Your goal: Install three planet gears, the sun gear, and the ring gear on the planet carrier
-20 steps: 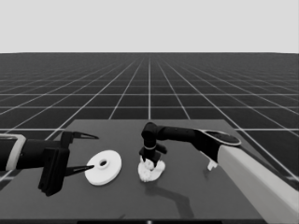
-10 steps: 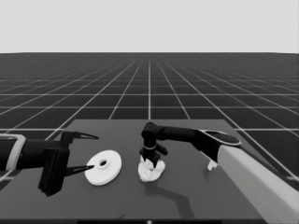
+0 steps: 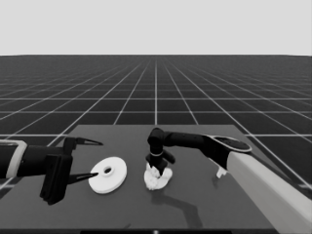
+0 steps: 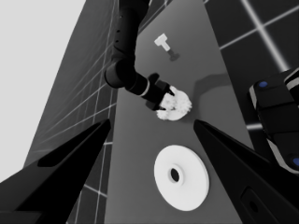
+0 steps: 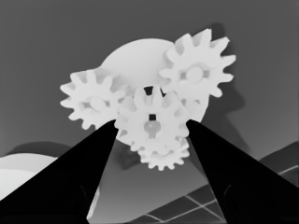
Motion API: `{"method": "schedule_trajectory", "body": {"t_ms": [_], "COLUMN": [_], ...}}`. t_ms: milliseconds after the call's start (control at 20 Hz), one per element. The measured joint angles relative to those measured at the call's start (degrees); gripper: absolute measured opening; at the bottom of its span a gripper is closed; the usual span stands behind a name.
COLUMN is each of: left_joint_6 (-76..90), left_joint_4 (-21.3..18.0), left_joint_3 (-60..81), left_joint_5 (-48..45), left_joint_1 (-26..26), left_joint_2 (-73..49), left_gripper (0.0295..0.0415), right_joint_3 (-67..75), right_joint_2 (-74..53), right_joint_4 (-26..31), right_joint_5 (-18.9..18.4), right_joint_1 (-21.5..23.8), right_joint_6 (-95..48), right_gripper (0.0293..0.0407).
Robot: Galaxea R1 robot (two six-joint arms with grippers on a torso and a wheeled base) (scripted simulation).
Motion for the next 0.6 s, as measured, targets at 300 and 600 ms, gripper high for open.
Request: {"method": "schedule_trajectory", "body": {"t_ms": [300,600], "left_joint_6": [0.00,0.00], "left_joint_4": [0.00,0.00], "left_joint_3": [0.00,0.00], "left_joint_5": [0.00,0.00], "left_joint_1": [0.00,0.00], "left_joint_2": [0.00,0.00], "left_gripper": [0.0385,0.0385], "right_joint_3": [0.00,0.00], "right_joint_2": [-0.01,0.00], "right_joint_4": [0.00,-0.01], "right_joint_5": [0.00,0.00], "right_joint_1": [0.00,0.01], "right_joint_6": [3.60,7.20], "right_gripper": [0.0309,0.0309]}}
